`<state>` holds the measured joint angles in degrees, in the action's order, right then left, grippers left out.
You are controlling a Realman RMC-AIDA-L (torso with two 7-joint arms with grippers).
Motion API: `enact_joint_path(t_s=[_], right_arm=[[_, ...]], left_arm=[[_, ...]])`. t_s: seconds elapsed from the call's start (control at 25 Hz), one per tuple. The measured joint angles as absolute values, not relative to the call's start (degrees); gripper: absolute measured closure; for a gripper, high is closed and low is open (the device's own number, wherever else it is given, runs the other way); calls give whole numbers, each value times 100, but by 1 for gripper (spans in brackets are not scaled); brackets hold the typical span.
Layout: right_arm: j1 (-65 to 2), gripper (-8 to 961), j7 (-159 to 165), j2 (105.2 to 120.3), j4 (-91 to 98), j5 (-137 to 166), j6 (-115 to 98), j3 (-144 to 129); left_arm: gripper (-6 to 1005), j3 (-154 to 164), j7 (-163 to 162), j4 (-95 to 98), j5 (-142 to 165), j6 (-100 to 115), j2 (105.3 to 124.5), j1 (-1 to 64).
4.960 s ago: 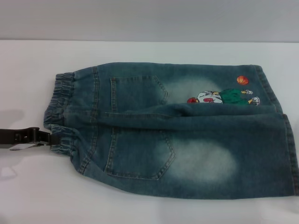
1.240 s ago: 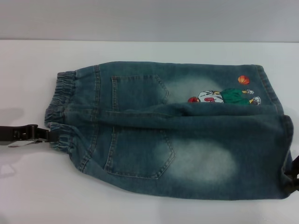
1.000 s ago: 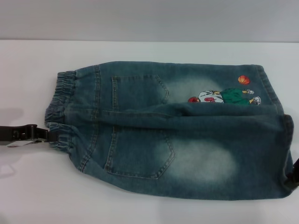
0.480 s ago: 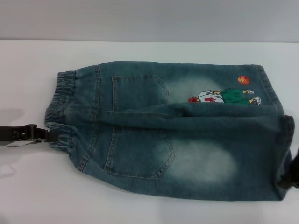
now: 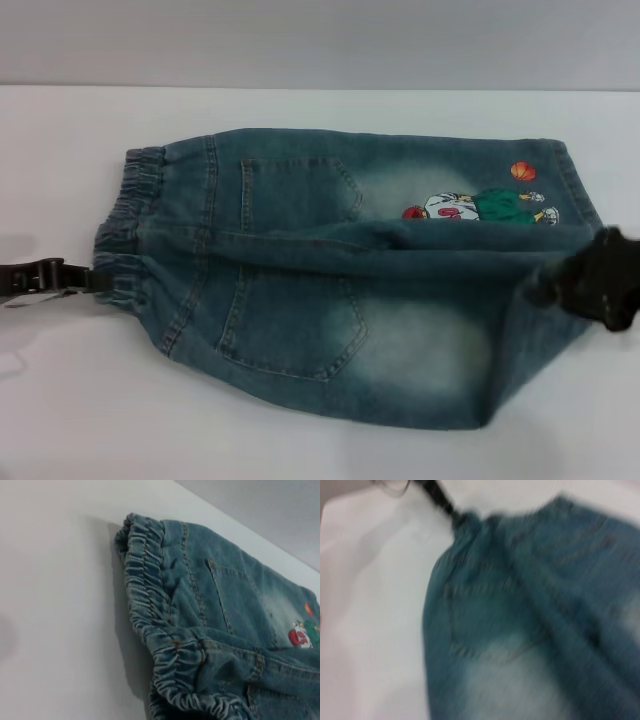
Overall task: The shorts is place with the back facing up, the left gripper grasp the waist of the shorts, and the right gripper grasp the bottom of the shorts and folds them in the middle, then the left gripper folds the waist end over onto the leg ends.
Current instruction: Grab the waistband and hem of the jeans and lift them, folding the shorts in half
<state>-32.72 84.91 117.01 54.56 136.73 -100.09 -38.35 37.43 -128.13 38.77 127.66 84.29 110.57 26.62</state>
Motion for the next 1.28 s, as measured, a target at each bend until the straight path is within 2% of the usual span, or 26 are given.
enact_joint_path(t_s=[0.28, 0.56, 1.12, 1.28], right_arm=[[-2922, 954, 8030, 11642, 5353, 12642, -9642, -3189], [-2710, 953, 7808, 11668, 5244, 12117, -9164, -2944], [-2623, 954, 7715, 11612, 5036, 11915, -8731, -2574], [-2613, 954, 7610, 11649, 5026, 11817, -8644, -2557]], left_arm=[[956, 3100, -12321, 3874, 12753, 8641, 11104, 2593], [956, 2213, -11873, 3867, 12653, 8971, 11134, 2550], [956, 2118, -11774, 3867, 12077, 9377, 11162, 2212], [956, 2112, -11731, 3867, 11951, 9403, 11172, 2153]])
